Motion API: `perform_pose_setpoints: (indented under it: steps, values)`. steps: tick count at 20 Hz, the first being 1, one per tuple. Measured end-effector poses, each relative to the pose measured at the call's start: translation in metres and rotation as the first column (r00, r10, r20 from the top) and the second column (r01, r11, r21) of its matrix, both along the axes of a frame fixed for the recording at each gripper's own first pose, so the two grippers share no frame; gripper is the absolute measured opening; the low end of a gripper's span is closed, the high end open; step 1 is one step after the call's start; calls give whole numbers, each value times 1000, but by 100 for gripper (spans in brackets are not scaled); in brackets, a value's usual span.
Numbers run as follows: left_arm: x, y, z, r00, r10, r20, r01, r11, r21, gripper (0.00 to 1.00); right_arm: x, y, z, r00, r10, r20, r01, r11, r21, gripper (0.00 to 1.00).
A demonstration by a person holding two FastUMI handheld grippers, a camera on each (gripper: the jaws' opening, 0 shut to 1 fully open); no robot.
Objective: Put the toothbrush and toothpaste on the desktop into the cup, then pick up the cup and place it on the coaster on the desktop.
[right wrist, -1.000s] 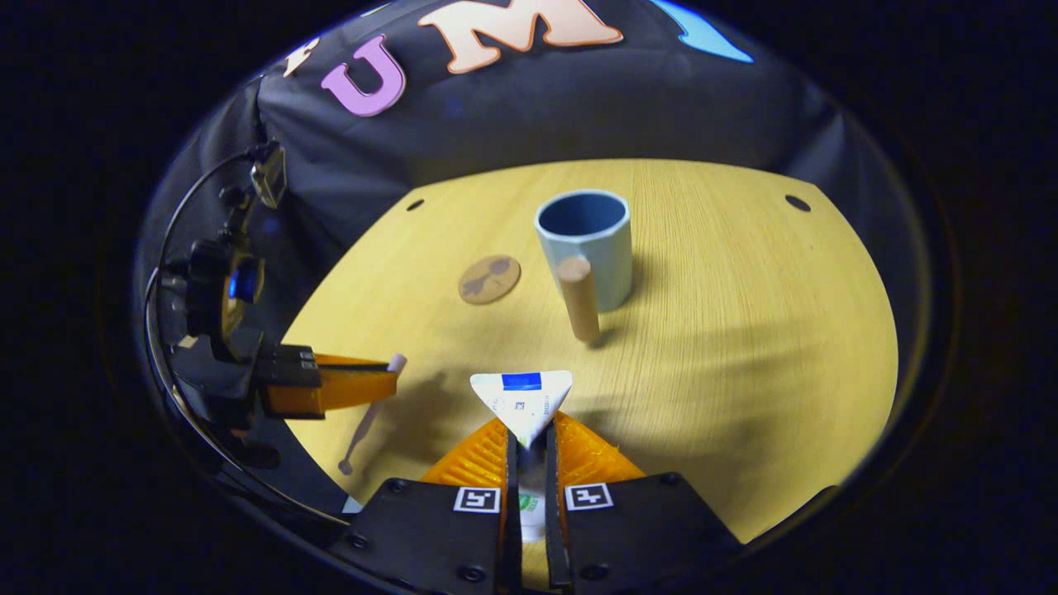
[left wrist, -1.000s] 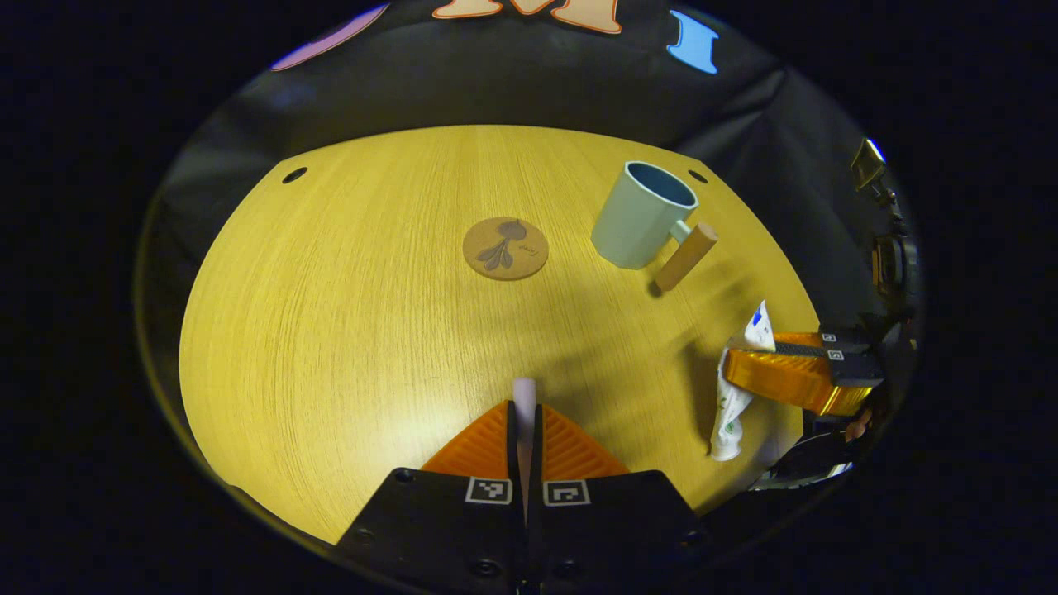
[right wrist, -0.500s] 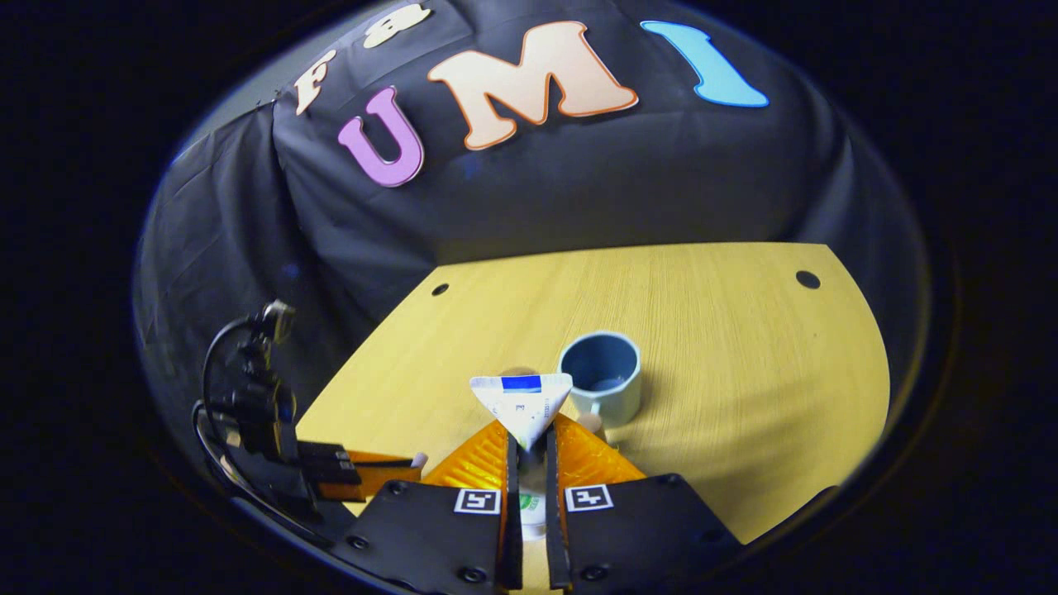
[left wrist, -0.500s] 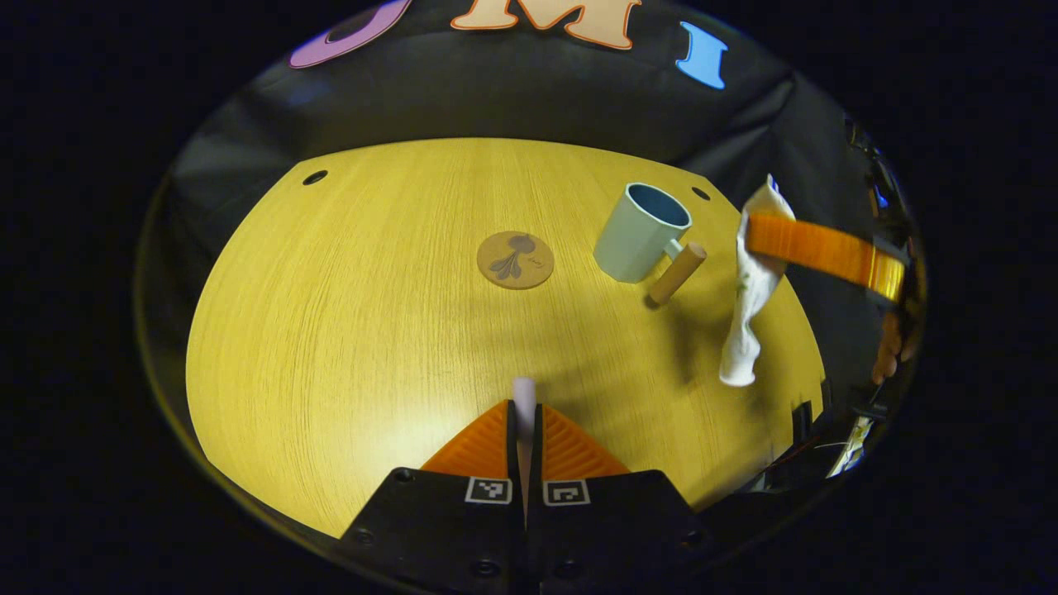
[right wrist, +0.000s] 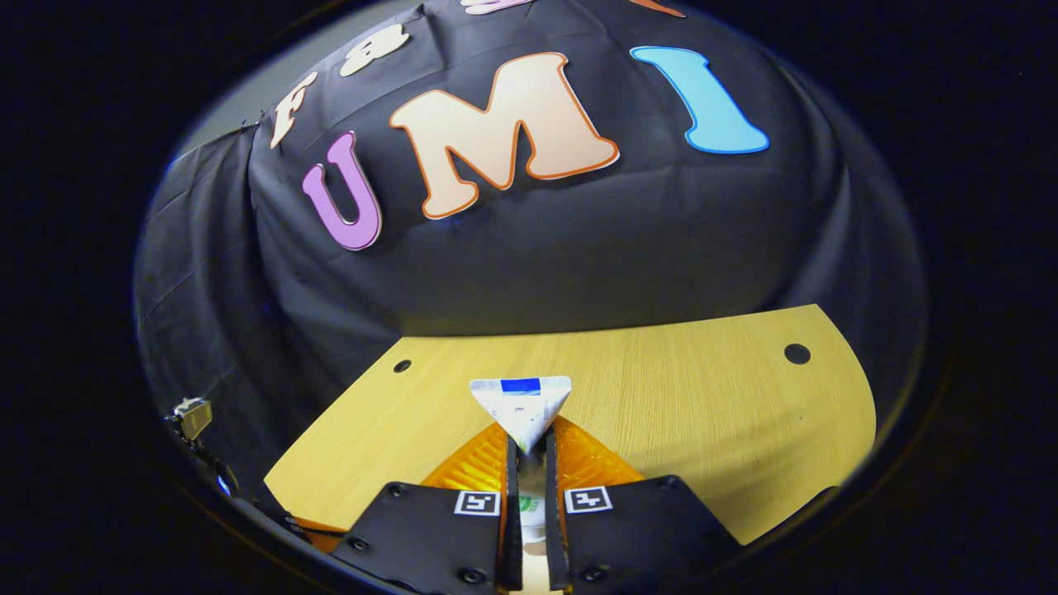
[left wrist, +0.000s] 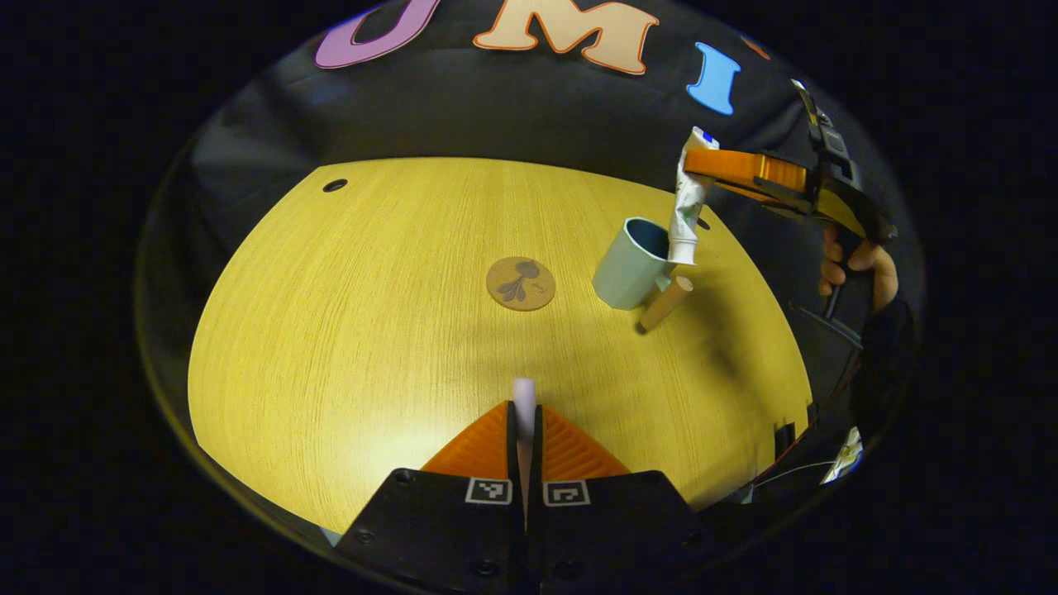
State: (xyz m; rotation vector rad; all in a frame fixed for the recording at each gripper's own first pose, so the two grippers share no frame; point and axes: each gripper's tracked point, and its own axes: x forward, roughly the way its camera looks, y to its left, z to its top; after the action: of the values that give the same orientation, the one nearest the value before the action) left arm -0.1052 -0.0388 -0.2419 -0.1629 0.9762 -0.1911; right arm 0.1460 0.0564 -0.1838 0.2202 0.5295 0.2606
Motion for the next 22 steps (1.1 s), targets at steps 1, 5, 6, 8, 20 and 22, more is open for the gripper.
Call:
perform_pose_setpoints:
  steps: [1,5,6,8,20,22]
  values:
    - [0,2,3,1000,7,7,-7,1000,5,0,5,-1,-5,1000,-11,3,11,1000,-2,14]
    - [3,7,13,999,24,32,-24,999,21,0,19,0,-30,1000,-16,-12,15,999,-34,14]
    - [1,8,20,999,30,39,-31,999,23,0,21,0,-37,1000,-13,-23,12,999,-48,14]
    - [4,11,29,998,37,55,-38,999,29,0,20,0,-51,999,-7,-53,3,997,-71,14]
    - [58,-12,72,983,23,182,-21,1000,-13,0,-18,-5,-84,985,37,-169,-52,995,-87,55]
    - [70,-19,74,979,15,204,-11,1000,-21,0,-34,-13,-82,984,43,-171,-56,995,-76,89]
